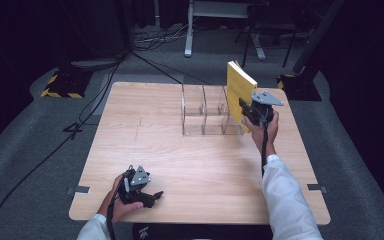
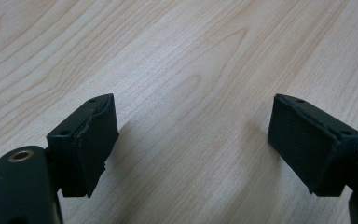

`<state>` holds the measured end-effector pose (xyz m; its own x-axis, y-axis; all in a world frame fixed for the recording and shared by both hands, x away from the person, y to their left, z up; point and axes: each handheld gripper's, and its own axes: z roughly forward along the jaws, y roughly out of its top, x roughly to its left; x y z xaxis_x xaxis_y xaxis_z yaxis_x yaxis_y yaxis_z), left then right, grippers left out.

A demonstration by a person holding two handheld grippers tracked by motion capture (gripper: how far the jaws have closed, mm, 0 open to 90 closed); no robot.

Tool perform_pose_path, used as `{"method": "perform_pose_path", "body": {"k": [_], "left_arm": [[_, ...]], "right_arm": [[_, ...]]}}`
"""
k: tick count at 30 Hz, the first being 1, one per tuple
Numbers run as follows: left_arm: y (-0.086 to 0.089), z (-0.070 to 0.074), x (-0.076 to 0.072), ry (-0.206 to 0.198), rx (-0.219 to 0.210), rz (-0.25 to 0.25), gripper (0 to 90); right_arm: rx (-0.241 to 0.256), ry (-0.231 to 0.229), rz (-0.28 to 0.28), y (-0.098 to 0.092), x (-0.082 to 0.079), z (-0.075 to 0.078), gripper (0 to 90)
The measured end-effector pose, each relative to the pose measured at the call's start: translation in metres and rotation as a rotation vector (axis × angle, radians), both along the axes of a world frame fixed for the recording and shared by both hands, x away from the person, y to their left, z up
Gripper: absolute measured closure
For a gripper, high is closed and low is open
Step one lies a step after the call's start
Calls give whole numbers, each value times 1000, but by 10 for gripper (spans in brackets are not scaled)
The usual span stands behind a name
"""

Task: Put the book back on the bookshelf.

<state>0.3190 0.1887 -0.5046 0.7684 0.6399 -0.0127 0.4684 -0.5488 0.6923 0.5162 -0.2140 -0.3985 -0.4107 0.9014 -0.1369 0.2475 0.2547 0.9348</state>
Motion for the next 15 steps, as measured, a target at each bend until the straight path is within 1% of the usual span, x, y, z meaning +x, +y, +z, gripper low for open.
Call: {"method": "perform_pose_path", "body": {"k": [4, 14, 15], "left_arm": [[0, 0, 0, -1, 0, 0, 168], [0, 0, 0, -1, -1, 1, 168], [0, 0, 0, -1, -1, 1, 168]], "right_arm": [[9, 2, -18, 3, 5, -4, 762], [30, 6, -41, 7, 13, -16, 761], [26, 14, -51, 8, 15, -20, 761]]}}
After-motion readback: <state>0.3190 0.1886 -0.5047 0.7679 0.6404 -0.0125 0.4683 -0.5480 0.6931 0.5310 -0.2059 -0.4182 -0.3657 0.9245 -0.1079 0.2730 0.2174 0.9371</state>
